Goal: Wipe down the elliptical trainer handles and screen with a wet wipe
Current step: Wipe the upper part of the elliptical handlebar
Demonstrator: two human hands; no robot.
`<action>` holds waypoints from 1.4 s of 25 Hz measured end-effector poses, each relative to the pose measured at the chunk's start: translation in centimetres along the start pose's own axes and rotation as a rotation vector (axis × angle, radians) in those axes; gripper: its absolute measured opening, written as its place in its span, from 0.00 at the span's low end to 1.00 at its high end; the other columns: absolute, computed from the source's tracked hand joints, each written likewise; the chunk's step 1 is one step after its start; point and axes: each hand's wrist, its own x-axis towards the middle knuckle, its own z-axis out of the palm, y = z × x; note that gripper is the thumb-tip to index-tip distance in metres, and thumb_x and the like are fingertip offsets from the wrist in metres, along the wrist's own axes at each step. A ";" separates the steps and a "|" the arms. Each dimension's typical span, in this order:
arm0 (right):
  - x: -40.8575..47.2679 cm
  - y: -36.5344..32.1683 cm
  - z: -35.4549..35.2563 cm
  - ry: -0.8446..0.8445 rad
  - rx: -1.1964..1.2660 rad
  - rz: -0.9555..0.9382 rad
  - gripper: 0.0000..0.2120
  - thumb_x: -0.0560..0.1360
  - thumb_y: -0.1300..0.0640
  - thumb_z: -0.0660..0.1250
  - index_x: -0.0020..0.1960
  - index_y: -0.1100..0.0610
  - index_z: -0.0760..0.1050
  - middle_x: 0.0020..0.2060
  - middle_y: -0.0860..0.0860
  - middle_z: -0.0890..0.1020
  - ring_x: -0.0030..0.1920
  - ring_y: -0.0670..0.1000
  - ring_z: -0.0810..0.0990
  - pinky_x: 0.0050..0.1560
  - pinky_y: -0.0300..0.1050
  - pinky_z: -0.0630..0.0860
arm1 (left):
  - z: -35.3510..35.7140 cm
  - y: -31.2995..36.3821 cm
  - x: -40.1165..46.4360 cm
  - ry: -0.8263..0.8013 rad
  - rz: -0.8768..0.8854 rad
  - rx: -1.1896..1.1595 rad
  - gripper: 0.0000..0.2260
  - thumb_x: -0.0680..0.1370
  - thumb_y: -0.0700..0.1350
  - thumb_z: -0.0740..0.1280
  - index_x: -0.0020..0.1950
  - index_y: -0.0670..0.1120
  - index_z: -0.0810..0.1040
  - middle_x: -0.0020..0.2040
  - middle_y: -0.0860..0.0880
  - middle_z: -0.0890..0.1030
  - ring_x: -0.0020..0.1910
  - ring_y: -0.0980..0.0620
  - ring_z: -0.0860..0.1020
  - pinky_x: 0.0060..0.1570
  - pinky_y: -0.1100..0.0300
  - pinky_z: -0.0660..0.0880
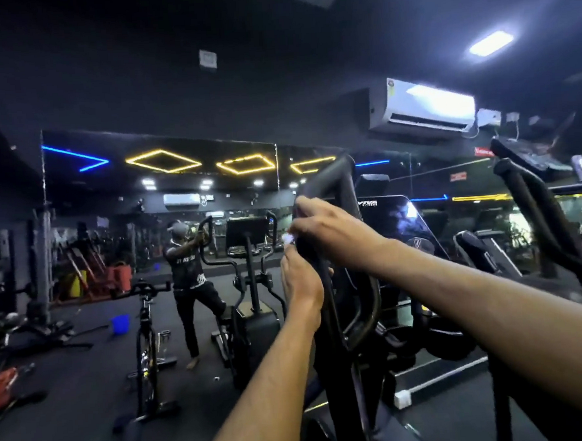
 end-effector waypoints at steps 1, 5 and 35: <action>-1.2 0.4 0.3 -0.025 0.024 -0.031 0.11 0.72 0.68 0.70 0.54 0.60 0.81 0.49 0.54 0.73 0.45 0.52 0.76 0.49 0.47 0.77 | -0.1 0.5 -0.5 -0.008 -0.011 -0.065 0.31 0.80 0.69 0.50 0.59 0.49 0.82 0.53 0.47 0.87 0.51 0.45 0.84 0.58 0.45 0.80; -4.1 1.1 1.8 0.260 0.279 0.236 0.13 0.74 0.67 0.72 0.57 0.57 0.84 0.44 0.50 0.74 0.42 0.45 0.72 0.46 0.37 0.72 | -0.2 1.0 -1.1 -0.097 -0.028 -0.198 0.29 0.87 0.59 0.45 0.49 0.44 0.81 0.40 0.44 0.82 0.36 0.49 0.79 0.36 0.57 0.75; -13.7 -6.7 6.4 0.433 0.505 0.415 0.12 0.75 0.72 0.70 0.53 0.59 0.84 0.46 0.49 0.82 0.47 0.46 0.82 0.51 0.41 0.79 | -1.6 -0.5 -2.1 -0.101 0.015 -0.121 0.31 0.85 0.65 0.49 0.59 0.42 0.80 0.48 0.40 0.83 0.46 0.42 0.81 0.43 0.51 0.77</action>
